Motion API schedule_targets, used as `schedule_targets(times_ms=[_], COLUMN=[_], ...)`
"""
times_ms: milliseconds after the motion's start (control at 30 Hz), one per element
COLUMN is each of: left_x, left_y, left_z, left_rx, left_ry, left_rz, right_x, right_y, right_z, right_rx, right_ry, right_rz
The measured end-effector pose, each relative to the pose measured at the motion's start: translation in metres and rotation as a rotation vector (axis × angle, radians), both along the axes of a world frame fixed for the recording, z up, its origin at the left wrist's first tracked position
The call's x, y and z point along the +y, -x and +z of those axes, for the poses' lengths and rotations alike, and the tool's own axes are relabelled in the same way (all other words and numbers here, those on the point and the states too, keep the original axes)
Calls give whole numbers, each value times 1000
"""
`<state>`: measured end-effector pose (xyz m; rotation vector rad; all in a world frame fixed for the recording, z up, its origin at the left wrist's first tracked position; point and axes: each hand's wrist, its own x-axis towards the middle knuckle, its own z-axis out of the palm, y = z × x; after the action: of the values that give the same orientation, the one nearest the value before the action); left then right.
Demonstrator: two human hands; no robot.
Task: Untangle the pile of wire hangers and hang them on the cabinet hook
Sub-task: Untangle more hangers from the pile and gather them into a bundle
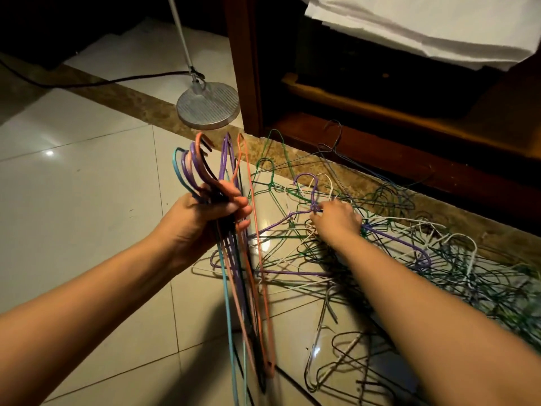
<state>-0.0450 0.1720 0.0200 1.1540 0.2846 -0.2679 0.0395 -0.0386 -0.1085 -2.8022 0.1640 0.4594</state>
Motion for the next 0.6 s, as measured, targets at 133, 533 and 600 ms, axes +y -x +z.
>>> schedule_targets(times_ms=[133, 533, 600], left_x=[8, 36, 28], left_y=[0, -22, -29], left_z=[-2, -16, -12], left_rx=[10, -9, -27], left_ry=[-58, -106, -91], left_rz=[1, 173, 147], right_x=[1, 14, 11], right_y=[-9, -42, -42], right_z=[-6, 63, 75], right_rx=[-15, -357, -377], right_ry=[108, -395, -453], right_rz=[46, -14, -52])
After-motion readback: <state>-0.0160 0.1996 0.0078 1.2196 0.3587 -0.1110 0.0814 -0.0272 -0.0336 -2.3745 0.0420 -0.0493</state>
